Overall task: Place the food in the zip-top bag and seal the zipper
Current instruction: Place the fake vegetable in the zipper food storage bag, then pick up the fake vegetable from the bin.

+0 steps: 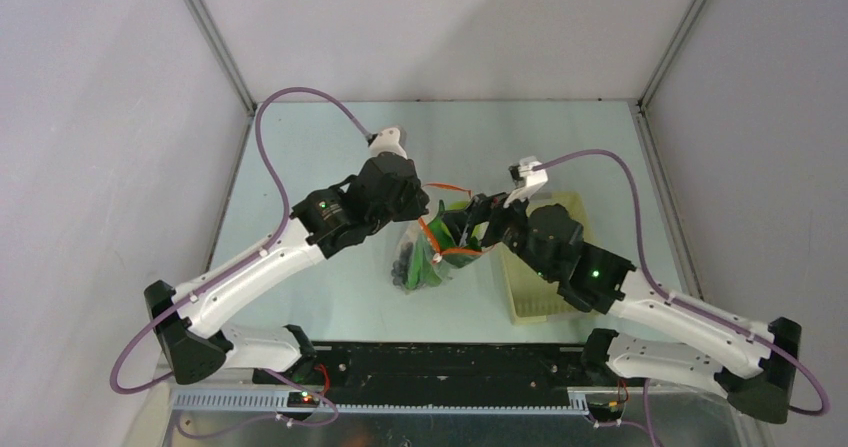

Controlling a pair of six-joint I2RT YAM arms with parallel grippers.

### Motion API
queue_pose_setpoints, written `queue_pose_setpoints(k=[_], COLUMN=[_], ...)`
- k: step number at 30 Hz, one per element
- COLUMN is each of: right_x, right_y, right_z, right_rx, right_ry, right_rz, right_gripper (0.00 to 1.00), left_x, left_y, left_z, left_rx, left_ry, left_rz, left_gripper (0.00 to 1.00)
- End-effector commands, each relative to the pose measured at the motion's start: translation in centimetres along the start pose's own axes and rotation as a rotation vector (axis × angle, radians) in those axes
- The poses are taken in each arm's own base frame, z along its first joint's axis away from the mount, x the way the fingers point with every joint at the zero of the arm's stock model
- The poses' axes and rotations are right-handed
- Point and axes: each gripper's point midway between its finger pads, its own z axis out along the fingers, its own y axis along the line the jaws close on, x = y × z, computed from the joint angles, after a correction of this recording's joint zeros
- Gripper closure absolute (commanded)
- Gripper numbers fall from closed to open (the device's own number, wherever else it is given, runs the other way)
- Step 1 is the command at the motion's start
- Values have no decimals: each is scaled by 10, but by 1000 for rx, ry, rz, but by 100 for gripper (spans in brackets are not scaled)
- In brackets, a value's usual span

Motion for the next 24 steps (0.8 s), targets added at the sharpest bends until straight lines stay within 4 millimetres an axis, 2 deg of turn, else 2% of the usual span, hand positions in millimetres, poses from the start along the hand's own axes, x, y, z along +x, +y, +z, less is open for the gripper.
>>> queue_pose_setpoints(k=[1,2,3,4,5,6,11,13,17,21,24], right_x=[-37,-35,-33,-28,-24,-17,11,21,37,51,60], right_y=[-27,-49,-58,-84,-97,-123,-209,-230,-259,-277,-279], right_z=[-16,-18,-19,-22,-23,-30,-49,-51,-50,-36,-20], right_rx=[81,151,178,262,304,398,713,776,855,882,845], right_ry=[-67,-45,-33,-1,20,55,154,185,246,287,307], right_rz=[-35,-39,-30,-27,-6,10,100,111,129,134,150], right_gripper=[1,1,0,0,1,1,1,1,5,9,14], left_x=[-29,-30,-31,-31,-30,-29,-20,-17,-13,-14,-16], left_y=[6,10,14,17,19,24,40,42,44,46,48], left_z=[-12,-13,-13,-13,-13,-14,-12,-11,-8,-8,-8], left_rx=[-2,-14,-23,-33,-42,-58,-106,-108,-108,-111,-124], left_ry=[-96,-98,-100,-100,-99,-98,-75,-67,-53,-53,-48], left_rz=[-47,-48,-44,-38,-33,-26,-1,8,18,17,23], left_gripper=[100,100,100,100,100,100,100,100,100,100,99])
